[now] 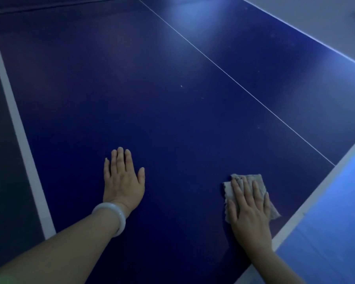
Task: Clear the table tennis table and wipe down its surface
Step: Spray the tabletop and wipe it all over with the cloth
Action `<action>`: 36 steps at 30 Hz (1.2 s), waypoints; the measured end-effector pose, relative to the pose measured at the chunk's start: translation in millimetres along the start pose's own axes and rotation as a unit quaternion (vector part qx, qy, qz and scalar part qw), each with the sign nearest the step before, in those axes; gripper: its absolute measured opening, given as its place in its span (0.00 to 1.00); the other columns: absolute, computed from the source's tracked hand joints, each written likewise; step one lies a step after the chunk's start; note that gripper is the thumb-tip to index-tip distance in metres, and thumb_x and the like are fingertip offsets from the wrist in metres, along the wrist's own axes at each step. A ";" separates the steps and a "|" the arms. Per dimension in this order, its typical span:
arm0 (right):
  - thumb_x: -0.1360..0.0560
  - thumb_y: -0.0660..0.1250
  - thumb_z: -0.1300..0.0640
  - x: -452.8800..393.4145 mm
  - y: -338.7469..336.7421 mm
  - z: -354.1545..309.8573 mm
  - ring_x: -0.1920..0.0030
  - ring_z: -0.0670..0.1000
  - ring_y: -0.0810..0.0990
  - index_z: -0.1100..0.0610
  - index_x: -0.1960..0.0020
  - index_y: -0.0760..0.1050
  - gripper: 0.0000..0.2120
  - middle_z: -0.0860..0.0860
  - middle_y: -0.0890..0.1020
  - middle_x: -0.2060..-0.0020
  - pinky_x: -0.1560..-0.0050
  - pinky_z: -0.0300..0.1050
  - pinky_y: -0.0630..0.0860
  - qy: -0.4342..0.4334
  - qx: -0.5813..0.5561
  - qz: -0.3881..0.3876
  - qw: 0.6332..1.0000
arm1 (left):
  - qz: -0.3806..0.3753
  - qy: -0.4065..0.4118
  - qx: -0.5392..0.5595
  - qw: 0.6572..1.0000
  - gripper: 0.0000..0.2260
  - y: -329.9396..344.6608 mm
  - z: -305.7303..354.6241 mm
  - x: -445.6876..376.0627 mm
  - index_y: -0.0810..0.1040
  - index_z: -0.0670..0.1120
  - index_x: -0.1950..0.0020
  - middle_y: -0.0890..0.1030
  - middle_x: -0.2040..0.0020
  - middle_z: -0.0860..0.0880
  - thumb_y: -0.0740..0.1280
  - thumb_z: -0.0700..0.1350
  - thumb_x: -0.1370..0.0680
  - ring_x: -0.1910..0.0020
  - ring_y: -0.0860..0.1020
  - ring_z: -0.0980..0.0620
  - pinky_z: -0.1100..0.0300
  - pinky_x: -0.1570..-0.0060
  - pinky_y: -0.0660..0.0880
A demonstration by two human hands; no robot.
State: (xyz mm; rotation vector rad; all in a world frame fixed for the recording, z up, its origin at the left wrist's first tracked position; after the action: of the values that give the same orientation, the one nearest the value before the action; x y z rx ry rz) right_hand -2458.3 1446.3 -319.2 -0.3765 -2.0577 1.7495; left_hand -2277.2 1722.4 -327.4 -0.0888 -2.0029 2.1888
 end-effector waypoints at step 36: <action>0.17 0.43 0.42 -97.6 -21.9 118.8 0.20 0.57 0.44 0.47 0.20 0.48 0.27 0.48 0.50 0.20 0.27 0.67 0.48 -0.273 0.017 -0.048 0.961 | 0.012 -0.107 0.013 0.994 0.35 15.7 185.5 28.9 0.51 0.40 0.21 0.49 0.21 0.39 0.42 0.60 0.22 0.21 0.45 0.43 0.46 0.23 0.42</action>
State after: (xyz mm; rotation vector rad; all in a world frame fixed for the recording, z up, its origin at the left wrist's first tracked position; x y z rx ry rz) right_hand -2427.5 1294.3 -325.9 0.2502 -2.3501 1.9822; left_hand -2336.7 1543.7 -323.4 0.1305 -2.0898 2.3261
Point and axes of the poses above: each hand's wrist, its own x-axis away from the middle knuckle, its own y-axis out of the palm, z = x × y, the point moved 4 cm from there along -x, towards the middle knuckle
